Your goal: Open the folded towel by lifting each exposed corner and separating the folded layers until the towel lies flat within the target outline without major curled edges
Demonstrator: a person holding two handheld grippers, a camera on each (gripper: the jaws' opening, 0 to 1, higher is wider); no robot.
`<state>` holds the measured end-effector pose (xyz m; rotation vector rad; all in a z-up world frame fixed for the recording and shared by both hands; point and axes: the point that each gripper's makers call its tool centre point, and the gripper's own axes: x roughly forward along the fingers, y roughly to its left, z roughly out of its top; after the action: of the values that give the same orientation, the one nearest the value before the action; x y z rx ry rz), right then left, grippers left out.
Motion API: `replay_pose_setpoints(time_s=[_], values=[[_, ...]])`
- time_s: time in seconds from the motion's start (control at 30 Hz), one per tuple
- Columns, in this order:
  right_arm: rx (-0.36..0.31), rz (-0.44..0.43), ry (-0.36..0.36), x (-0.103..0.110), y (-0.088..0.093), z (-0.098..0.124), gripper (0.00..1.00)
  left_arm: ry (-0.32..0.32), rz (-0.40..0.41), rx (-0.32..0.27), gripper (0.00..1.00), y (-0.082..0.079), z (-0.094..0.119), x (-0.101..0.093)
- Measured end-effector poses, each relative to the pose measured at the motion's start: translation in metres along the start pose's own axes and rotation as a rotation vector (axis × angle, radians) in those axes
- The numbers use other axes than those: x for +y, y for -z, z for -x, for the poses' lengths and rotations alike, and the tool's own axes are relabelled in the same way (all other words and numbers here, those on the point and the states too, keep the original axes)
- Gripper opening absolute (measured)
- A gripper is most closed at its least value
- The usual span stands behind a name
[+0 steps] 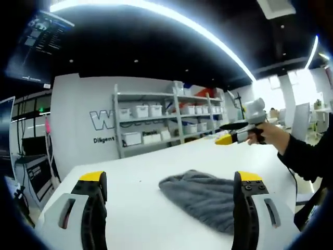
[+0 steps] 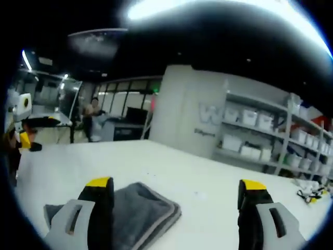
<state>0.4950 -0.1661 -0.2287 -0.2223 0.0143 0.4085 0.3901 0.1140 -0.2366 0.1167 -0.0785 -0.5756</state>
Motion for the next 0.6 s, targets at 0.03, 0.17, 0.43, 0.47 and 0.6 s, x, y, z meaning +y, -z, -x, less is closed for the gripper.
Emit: replay_pose_setpoints(time_s=[0.03,0.17,0.43,0.47,0.6], values=[[-0.002,-0.001,0.0,0.0,0.0,0.004,1.0,-0.002,-0.002,0.002,1.0,0.0,0.001,0.0],[-0.014,-0.007,0.014,-0.002,0.0,0.019,1.0,-0.006,-0.009,0.006,1.0,0.0,0.004,-0.001],[-0.022,-0.01,0.026,0.0,0.004,0.037,1.0,-0.006,-0.021,0.005,1.0,-0.001,0.01,-0.01],[-0.022,-0.009,0.026,0.0,0.004,0.038,1.0,-0.007,-0.022,0.006,1.0,0.0,0.011,-0.01],[-0.027,-0.016,0.028,0.0,0.005,0.047,1.0,-0.012,-0.024,0.008,1.0,-0.001,0.015,-0.01]])
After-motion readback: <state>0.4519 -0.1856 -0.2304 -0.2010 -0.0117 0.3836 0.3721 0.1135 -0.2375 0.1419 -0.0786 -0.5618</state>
